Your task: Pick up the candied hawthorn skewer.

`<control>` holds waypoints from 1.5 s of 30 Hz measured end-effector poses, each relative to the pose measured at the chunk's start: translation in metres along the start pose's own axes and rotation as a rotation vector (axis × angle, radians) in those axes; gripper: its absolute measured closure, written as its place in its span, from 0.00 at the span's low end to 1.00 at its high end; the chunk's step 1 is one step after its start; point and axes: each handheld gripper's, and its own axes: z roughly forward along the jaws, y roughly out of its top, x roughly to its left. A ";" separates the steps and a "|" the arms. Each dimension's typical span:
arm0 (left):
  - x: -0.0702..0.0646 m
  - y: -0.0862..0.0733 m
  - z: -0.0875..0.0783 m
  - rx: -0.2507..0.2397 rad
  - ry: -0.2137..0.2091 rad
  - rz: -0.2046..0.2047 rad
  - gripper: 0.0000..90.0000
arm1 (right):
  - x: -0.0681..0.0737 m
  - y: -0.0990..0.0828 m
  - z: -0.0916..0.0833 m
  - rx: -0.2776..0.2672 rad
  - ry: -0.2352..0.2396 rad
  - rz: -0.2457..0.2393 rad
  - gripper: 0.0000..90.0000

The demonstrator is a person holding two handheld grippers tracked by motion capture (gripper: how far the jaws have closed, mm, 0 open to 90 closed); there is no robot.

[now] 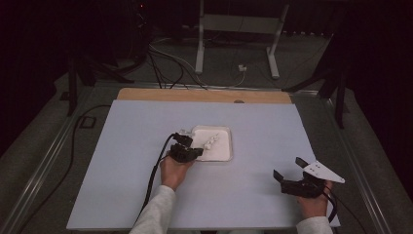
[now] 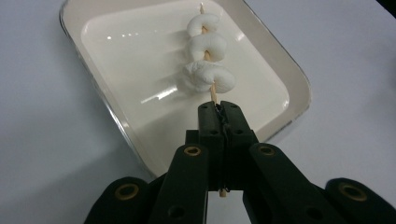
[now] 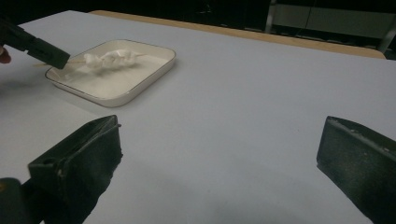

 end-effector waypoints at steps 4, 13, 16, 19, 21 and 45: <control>-0.001 -0.004 -0.001 0.022 -0.007 0.017 1.00 | 0.000 0.000 0.000 -0.001 -0.001 0.000 0.00; 0.002 -0.005 0.012 0.059 -0.013 0.013 1.00 | 0.000 0.000 0.000 0.001 0.000 0.001 0.00; 0.003 -0.002 0.014 0.079 -0.020 0.008 1.00 | 0.000 0.000 0.000 0.003 0.001 0.001 0.00; 0.003 0.000 0.017 0.091 -0.019 0.013 1.00 | 0.000 0.000 0.001 0.003 0.000 -0.001 0.00; 0.002 0.001 0.017 0.094 -0.015 0.019 1.00 | 0.000 0.000 0.000 0.003 0.000 0.001 0.00; 0.008 -0.014 -0.039 -0.108 -0.092 0.024 1.00 | -0.004 0.000 -0.002 -0.030 0.049 0.102 0.00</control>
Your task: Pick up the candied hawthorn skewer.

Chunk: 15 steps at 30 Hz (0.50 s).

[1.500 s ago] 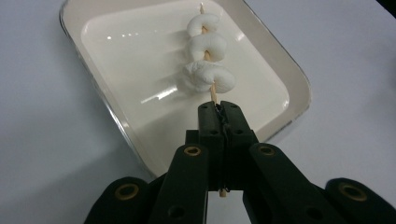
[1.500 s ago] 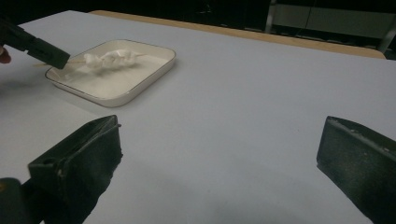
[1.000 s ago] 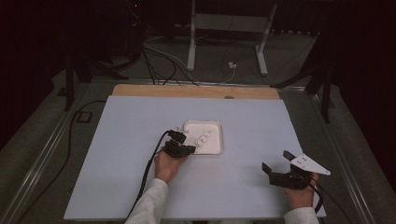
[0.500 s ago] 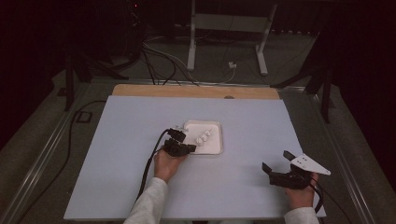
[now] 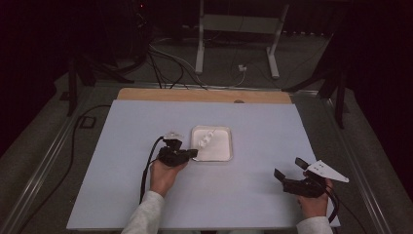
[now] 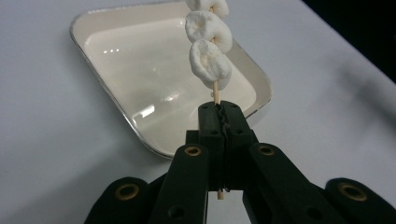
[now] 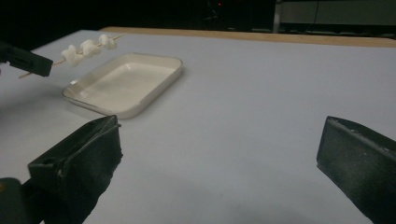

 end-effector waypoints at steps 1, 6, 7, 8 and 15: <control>0.000 -0.001 -0.003 -0.009 -0.003 -0.002 1.00 | 0.000 0.000 0.000 -0.002 0.003 0.006 0.00; -0.003 -0.007 -0.015 -0.050 -0.018 0.016 1.00 | 0.002 0.002 0.000 -0.014 0.019 0.034 0.00; -0.003 -0.009 -0.018 -0.062 -0.023 0.021 1.00 | 0.002 0.004 0.000 -0.017 0.023 0.039 0.00; -0.004 -0.010 -0.021 -0.070 -0.029 0.024 1.00 | 0.003 0.005 0.000 -0.020 0.030 0.045 0.00; -0.007 -0.017 -0.033 -0.109 -0.050 0.033 1.00 | 0.017 0.028 0.009 -0.033 0.084 0.024 0.00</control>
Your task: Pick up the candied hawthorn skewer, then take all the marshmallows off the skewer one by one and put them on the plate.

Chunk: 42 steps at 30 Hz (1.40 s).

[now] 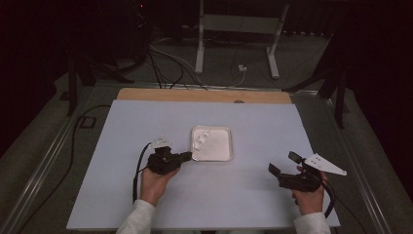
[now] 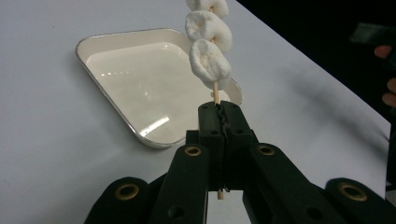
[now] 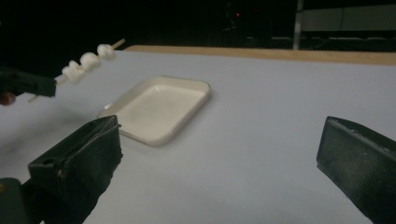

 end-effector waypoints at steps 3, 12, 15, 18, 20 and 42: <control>0.000 0.000 -0.002 -0.016 -0.019 -0.005 1.00 | 0.006 0.012 0.011 -0.002 0.028 0.005 0.00; -0.001 0.000 -0.007 -0.050 -0.043 0.007 1.00 | 0.029 0.047 0.046 0.025 0.120 0.026 0.00; -0.002 0.000 -0.008 -0.055 -0.055 0.016 1.00 | 0.039 0.061 0.056 0.043 0.156 0.023 0.00; -0.002 0.001 -0.009 -0.065 -0.065 0.015 1.00 | 0.049 0.071 0.067 0.057 0.195 0.032 0.00; -0.003 0.001 -0.009 -0.067 -0.068 0.021 1.00 | 0.054 0.076 0.076 0.069 0.228 0.050 0.00; -0.006 0.000 -0.011 -0.104 -0.120 0.036 1.00 | 0.077 0.085 0.146 0.196 0.416 0.213 0.31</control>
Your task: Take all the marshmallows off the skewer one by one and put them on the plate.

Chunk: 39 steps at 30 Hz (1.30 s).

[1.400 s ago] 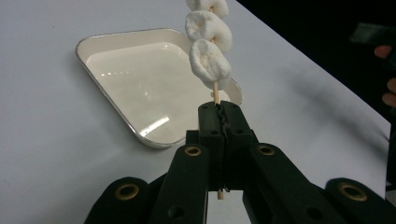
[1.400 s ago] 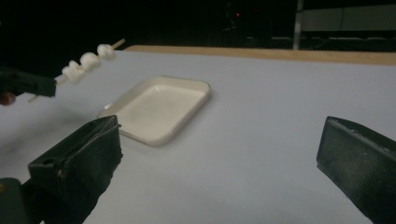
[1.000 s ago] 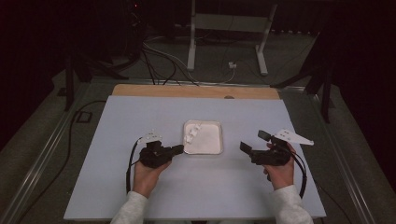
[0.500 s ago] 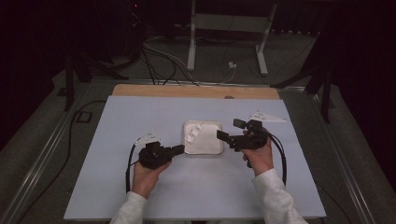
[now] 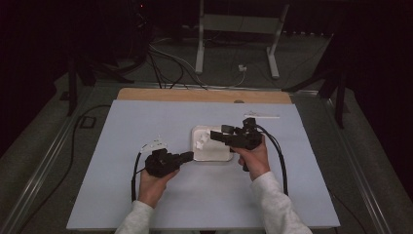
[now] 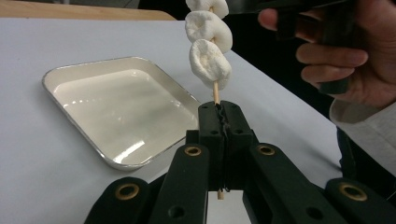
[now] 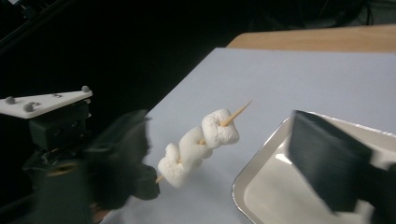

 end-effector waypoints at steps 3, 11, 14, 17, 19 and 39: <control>-0.001 0.000 0.001 0.000 -0.006 -0.003 1.00 | -0.004 0.000 0.007 0.016 0.020 0.039 0.42; -0.001 -0.001 0.002 -0.004 -0.014 -0.007 1.00 | -0.014 -0.004 0.022 0.068 0.078 0.150 0.62; -0.001 -0.002 0.002 -0.006 -0.011 -0.004 1.00 | -0.014 -0.003 0.025 0.080 0.111 0.177 0.70; 0.001 -0.003 0.002 -0.006 -0.014 -0.006 1.00 | -0.014 -0.003 0.025 0.085 0.118 0.185 0.78; 0.001 -0.004 0.002 -0.001 -0.014 -0.001 1.00 | -0.014 -0.003 0.024 0.089 0.116 0.187 0.81; 0.004 -0.009 -0.001 0.030 -0.009 0.016 1.00 | -0.022 0.008 0.013 0.057 0.054 0.212 0.88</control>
